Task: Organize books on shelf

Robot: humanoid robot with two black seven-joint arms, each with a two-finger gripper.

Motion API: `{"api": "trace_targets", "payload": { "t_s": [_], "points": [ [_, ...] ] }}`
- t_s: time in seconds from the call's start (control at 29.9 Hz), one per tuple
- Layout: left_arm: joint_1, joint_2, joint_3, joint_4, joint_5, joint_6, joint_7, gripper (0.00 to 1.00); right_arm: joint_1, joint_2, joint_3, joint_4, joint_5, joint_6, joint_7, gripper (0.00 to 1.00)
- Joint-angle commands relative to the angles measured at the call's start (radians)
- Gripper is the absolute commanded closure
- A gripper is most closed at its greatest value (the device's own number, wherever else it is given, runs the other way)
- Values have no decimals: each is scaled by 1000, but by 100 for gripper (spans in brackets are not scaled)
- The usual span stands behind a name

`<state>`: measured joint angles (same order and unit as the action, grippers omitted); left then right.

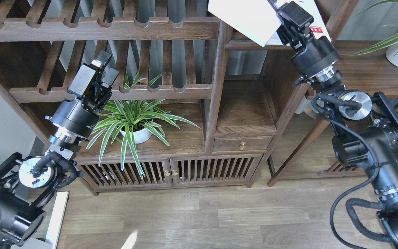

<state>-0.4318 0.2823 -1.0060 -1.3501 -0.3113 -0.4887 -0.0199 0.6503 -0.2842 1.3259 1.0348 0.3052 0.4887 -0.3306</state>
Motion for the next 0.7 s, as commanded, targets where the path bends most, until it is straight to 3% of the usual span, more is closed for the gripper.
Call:
{"api": "trace_targets", "payload": {
  "t_s": [0.0,0.67],
  "points": [
    [2,0,0,0,0,0,-2,1,49,-30,-8,-61,0,0,-1,98],
    [1,-3,4,2,0,0,0,1,144,-72,4,-217,-26,0,13,97]
  ]
}}
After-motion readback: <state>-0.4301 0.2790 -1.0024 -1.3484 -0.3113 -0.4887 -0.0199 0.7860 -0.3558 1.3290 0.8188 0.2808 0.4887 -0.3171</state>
